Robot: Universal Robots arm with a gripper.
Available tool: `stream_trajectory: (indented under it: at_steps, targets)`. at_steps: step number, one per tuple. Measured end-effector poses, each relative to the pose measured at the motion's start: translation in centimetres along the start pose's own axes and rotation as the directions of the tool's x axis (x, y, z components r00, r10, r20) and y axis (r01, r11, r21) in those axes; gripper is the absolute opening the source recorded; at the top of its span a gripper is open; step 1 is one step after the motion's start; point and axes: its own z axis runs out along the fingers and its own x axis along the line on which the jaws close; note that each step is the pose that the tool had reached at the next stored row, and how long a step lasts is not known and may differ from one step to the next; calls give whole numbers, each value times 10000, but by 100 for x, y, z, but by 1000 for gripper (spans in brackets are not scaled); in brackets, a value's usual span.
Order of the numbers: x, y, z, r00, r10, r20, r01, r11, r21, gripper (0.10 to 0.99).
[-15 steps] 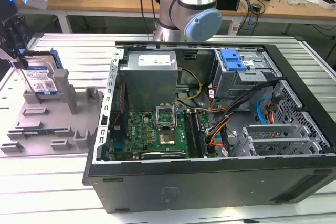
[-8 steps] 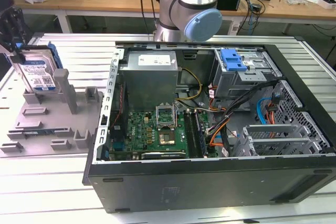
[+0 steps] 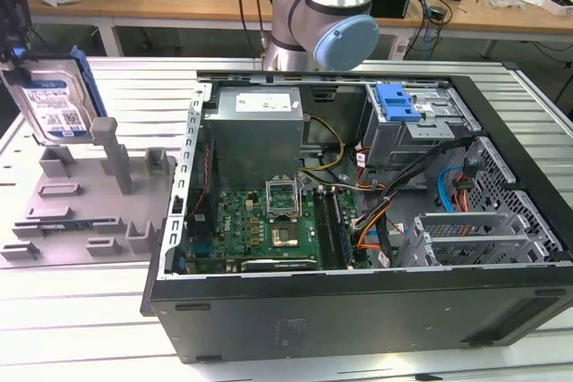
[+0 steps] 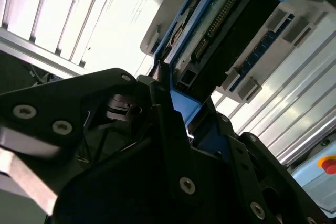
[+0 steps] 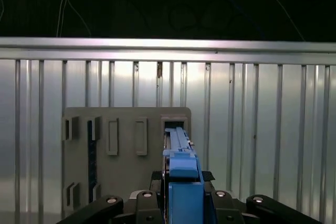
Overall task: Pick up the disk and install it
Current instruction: 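Pick up the disk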
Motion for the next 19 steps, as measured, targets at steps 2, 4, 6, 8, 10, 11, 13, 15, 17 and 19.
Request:
stream_trajectory:
  at_steps: [2, 4, 6, 8, 10, 11, 13, 15, 17, 19]
  targets:
    - [4, -1, -156, 10000, 0, 2, 0, 10000, 1, 369]
    - [8, -4, -307, 10000, 0, 6, 0, 10000, 0, 369]
    - [11, -5, -418, 10000, 0, 8, 0, 10000, -1, 369]
    - [15, -8, -563, 10000, 0, 12, 0, 10000, 0, 369]
    - [17, -11, -667, 10000, 0, 15, 0, 10000, 0, 369]
    - [18, -12, -703, 10000, 0, 16, 0, 10000, 0, 369]
    - [21, -15, -793, 10000, 0, 20, 0, 10000, 0, 369]
    - [25, -22, -947, 10000, -1, 32, 1, 10000, 0, 369]
    - [27, -24, -1007, 10000, -1, 54, 1, 10000, 3, 369]
    - [37, -24, -1043, 9999, 0, 159, 0, 10000, 9, 369]
